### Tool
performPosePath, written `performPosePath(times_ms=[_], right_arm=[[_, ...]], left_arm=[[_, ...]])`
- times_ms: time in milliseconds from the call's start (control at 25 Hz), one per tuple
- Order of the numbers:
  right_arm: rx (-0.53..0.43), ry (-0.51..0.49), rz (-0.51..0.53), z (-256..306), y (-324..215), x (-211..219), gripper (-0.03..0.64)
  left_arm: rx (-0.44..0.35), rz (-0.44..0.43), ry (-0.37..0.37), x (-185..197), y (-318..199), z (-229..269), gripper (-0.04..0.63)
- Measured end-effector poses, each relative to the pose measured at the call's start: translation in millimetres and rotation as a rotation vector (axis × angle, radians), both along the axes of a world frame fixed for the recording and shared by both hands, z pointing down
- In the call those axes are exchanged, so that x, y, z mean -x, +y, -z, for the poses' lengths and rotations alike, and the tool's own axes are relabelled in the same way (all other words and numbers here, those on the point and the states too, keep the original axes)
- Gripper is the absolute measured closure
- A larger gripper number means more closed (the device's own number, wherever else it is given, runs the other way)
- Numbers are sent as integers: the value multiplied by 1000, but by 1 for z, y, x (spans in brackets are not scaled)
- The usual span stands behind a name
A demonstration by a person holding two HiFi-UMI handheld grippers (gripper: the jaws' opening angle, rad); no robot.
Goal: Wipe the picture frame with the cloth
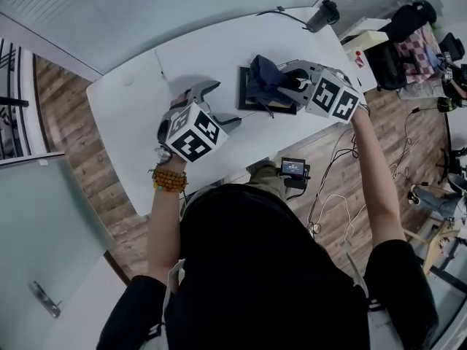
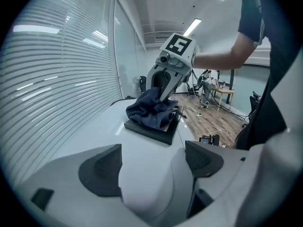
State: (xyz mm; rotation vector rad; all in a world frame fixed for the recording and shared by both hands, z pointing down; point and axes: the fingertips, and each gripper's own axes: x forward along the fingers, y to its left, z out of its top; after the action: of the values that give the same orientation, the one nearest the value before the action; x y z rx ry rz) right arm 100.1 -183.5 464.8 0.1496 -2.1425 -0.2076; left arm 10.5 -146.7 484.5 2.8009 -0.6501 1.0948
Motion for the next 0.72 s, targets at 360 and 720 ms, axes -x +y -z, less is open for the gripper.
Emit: performPosePath(times_ms=[360,720], right_arm=[[157,-135,66,-11,21,55,571],[107,-203,150,-1,29,73,571]], left_arm=[[-56,-27,17,3,5,2,171],[-20,-145,24,1,3,3,141]])
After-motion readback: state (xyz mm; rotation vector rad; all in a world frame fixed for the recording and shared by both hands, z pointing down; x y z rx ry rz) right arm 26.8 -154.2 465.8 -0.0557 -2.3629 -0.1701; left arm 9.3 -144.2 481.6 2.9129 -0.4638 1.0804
